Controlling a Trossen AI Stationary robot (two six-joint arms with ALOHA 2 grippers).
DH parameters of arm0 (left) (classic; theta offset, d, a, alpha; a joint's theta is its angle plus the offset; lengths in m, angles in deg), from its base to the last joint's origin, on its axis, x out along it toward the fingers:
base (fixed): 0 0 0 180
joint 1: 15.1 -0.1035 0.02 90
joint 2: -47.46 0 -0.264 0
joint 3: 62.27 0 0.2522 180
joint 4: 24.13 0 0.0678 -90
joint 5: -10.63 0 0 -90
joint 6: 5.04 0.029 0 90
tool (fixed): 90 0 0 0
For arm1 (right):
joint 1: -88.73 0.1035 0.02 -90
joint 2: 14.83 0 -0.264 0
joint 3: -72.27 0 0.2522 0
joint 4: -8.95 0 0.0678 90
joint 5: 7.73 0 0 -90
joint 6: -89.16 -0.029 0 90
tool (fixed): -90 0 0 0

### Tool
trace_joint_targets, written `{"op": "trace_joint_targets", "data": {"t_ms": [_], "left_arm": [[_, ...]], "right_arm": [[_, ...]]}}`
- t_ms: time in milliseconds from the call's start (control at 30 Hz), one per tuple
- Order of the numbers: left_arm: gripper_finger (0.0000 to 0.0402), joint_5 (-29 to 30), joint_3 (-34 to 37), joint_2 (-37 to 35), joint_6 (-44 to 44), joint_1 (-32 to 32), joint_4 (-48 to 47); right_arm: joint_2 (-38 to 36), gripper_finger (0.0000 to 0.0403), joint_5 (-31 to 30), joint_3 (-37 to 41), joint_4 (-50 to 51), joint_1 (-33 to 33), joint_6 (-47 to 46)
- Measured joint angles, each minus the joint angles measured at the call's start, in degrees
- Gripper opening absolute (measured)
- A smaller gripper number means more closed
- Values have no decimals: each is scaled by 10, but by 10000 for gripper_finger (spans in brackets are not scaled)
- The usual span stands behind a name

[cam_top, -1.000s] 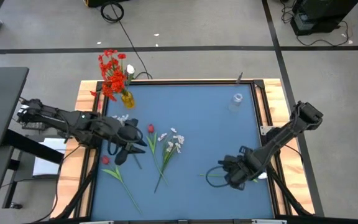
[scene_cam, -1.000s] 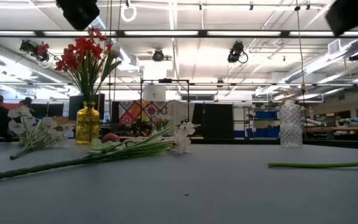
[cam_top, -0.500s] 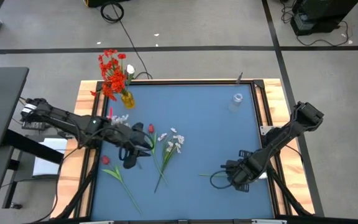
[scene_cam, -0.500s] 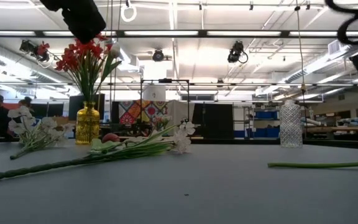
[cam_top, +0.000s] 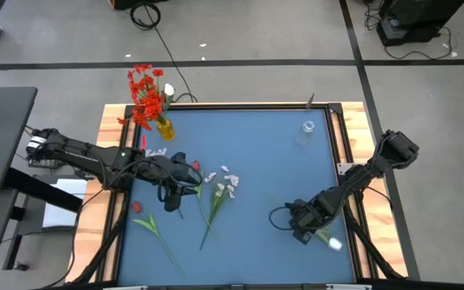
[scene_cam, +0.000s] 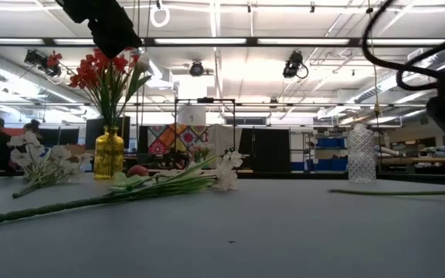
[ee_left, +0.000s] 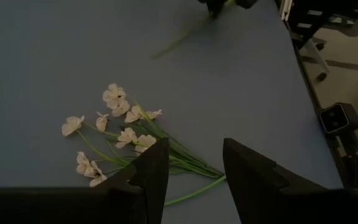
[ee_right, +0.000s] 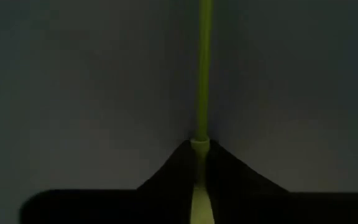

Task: Sort flowers into vase by color
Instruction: Put the white flowers into the yellow transparent flower vase

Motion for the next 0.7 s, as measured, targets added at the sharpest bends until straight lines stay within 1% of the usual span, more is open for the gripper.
{"op": "trace_joint_targets", "data": {"t_ms": [67, 167, 267, 367, 433, 533, 700], "left_arm": [[158, 0, 0, 0, -1, 0, 0], [158, 0, 0, 0, -2, 1, 0], [158, 16, 0, 0, 1, 1, 2], [158, 41, 0, 0, 32, 1, 14], [158, 46, 0, 0, 66, 0, 23], [158, 46, 0, 0, 114, 5, 44], [158, 46, 0, 8, 213, 18, 92]], "right_arm": [[1, 17, 18, -1, -57, -11, -11], [1, 17, 48, 0, -122, -30, -45], [2, 27, 77, -1, -230, -52, -84], [2, 34, 84, -1, -350, -73, -124], [2, 34, 72, -1, -426, -88, -155], [2, 32, 33, -1, -526, -109, -194], [1, 32, -22, -1, -634, -146, -252]]}}
